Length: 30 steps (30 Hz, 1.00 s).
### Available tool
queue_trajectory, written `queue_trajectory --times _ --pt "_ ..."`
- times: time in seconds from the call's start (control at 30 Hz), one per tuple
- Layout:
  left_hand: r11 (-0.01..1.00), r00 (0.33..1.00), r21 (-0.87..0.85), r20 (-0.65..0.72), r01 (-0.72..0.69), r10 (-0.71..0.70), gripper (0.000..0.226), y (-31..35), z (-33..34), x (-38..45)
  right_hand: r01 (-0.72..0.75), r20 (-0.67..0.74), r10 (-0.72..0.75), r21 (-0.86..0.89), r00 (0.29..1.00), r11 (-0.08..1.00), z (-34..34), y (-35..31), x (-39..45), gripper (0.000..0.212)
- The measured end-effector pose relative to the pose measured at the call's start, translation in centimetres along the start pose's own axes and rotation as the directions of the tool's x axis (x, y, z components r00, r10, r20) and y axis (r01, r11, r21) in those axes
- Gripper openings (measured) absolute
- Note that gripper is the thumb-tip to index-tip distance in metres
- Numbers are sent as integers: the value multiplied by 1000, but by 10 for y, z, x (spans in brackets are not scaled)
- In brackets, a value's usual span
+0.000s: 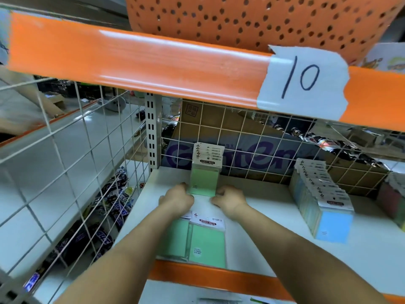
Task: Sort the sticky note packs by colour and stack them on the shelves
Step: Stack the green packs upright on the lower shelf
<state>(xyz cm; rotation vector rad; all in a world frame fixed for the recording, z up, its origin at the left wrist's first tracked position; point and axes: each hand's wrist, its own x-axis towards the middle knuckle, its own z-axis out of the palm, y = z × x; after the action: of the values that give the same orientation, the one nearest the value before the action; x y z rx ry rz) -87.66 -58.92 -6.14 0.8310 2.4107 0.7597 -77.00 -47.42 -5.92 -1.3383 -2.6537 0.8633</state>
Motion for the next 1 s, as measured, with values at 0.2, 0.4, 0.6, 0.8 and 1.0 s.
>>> queue_trajectory --times 0.2,0.4,0.6,0.8,1.0 --pt "974 991 221 -112 -43 69 34 -4 -14 -42 -29 29 30 -17 999 999 -7 10 -32 19" --pt "968 998 251 -54 -21 36 20 6 -3 -82 -222 250 205 41 946 974 -13 16 -64 41" --pt "975 994 219 100 20 -43 17 7 16 -95 -319 276 253 227 927 920 2 12 -83 31" --pt "970 996 243 87 3 -25 5 6 19 -98 -378 297 269 418 916 826 9 12 -93 17" --pt "961 998 278 60 -5 -13 23 3 24 -97 -391 327 261 447 908 805 12 20 -93 15"
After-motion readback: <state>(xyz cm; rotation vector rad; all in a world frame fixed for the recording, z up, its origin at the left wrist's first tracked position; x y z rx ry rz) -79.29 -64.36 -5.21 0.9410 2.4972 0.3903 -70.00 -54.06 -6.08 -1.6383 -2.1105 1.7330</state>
